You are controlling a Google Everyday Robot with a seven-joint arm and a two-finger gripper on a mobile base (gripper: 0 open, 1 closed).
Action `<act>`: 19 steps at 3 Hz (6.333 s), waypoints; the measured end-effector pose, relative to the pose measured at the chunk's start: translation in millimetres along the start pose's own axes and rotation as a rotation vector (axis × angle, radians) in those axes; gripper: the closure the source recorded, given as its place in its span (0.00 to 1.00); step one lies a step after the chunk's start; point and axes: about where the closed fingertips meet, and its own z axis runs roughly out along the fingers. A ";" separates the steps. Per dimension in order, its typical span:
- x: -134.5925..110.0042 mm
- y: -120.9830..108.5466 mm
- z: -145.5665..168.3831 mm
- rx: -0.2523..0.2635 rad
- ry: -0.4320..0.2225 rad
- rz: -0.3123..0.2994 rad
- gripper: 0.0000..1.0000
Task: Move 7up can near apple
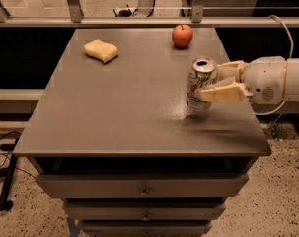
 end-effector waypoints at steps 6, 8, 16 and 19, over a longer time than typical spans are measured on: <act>-72.7 -231.4 48.6 0.388 -0.102 -0.280 1.00; -56.3 -263.6 66.8 0.433 -0.112 -0.116 1.00; 11.9 -306.1 52.6 0.494 -0.083 0.040 0.00; 2.2 -281.4 14.0 0.427 -0.143 -0.009 0.00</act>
Offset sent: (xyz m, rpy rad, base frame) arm 0.1540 -0.0112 0.0781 -0.0398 -0.3743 -0.0268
